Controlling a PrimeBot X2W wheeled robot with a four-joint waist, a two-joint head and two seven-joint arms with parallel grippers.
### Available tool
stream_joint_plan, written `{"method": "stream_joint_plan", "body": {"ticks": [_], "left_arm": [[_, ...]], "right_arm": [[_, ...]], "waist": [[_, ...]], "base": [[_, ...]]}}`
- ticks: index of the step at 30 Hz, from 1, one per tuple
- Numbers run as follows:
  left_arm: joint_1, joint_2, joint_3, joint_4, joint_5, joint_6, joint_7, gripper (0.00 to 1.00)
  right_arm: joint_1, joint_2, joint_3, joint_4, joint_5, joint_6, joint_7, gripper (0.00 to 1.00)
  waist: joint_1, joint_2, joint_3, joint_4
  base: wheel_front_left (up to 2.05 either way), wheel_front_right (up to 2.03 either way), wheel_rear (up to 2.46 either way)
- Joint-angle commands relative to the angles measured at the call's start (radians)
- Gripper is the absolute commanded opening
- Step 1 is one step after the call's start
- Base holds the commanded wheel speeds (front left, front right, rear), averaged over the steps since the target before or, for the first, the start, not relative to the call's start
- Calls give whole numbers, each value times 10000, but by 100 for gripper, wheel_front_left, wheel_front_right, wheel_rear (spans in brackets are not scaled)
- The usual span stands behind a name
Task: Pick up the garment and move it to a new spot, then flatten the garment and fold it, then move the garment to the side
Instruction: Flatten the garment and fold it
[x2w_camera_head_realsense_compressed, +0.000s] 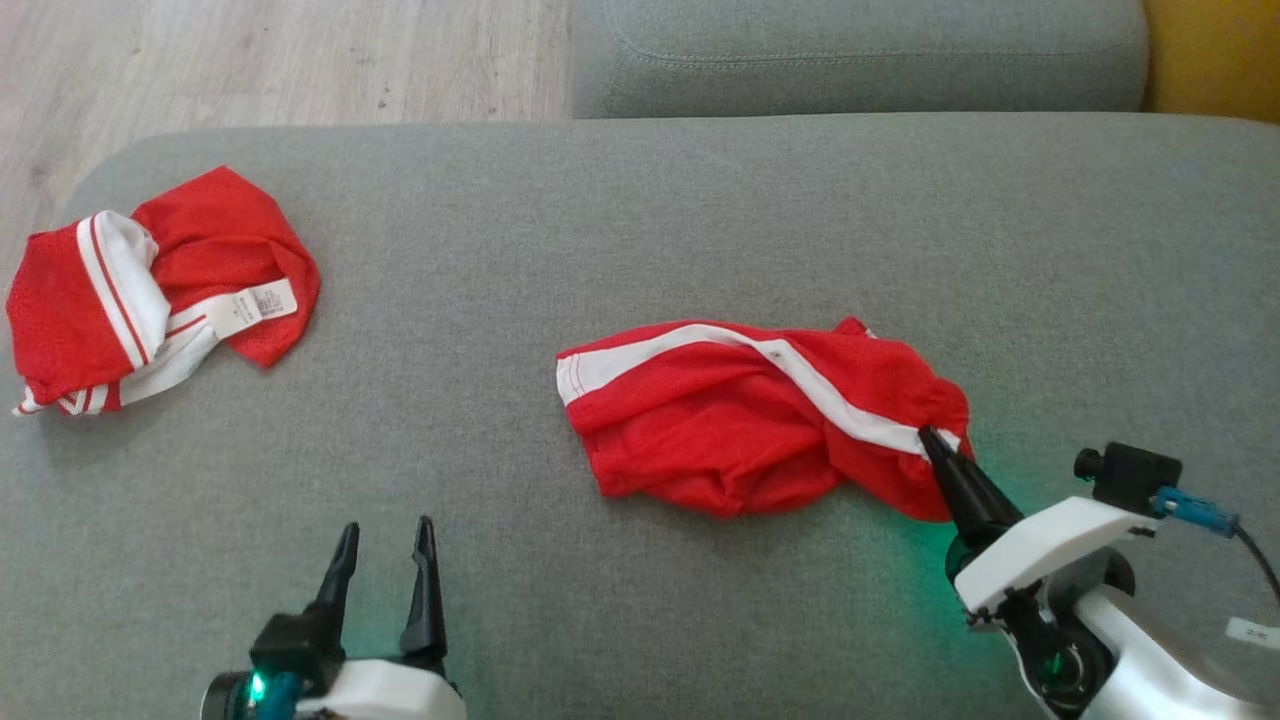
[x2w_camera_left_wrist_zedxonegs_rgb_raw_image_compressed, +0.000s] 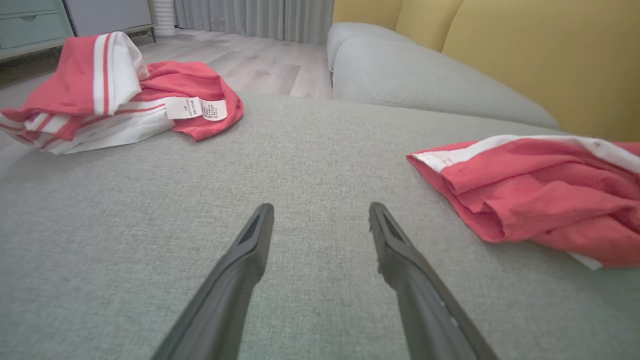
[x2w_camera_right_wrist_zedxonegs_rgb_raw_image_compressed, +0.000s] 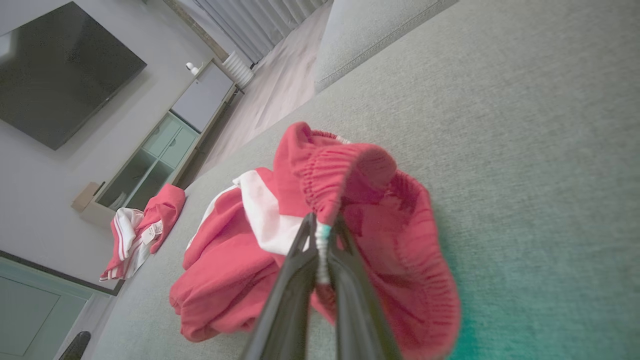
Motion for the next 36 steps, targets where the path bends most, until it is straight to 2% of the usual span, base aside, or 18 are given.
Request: {"method": "stream_joint_plan", "body": {"ticks": [1,5,7,10,12,16,19,23,27,36], "left_arm": [[-579,18,183,-439,-309,-150,-124,100],[-912,18,-76,-669,-1348,-643,-124,100],[-1211,18,-320,-563,-2289,-882,-124,100],[-1975,18,-960,-19,-3571,-1163,-124,100],[-2701,18,-1449,601,-3912,-1247,-61,100],[-4020,18,-2068,1736,-4677,-1321,566,100],[-4541,18,-2238,2227,-5077,-1334,881,100],[-5281,18,-2615,2881,-6125,-1343,1557,100],[-5624,18,-2986,3385,-6855,-1345,2145,100],[-5902,48,-3561,3679,-7993,-1347,2499,100]], "right_arm": [[-422,-342,107,-220,96,39,-209,0],[-496,-666,289,-287,61,39,-344,0],[-573,-754,434,-355,15,39,-369,0],[-768,-774,603,-431,-13,39,-398,0],[-933,-754,714,-462,-57,39,-416,0],[-1273,-745,915,-496,-121,39,-415,0],[-1417,-759,989,-505,-134,39,-424,0],[-1648,-793,1113,-508,-134,39,-456,0],[-1796,-803,1232,-483,-149,39,-510,0],[-2033,-697,1408,-327,-127,39,-619,0]], "waist": [[0,0,16,-13],[0,0,72,-130],[0,0,156,-220],[0,0,370,-374],[0,0,527,-467],[0,0,888,-648],[0,0,1052,-723],[0,0,1340,-865],[0,0,1485,-949],[0,0,1569,-978]], "base": [[0,0,0],[0,0,0],[0,0,0],[0,0,0],[0,0,0],[0,0,0],[0,0,0],[0,0,0],[0,0,0],[0,0,0]]}}
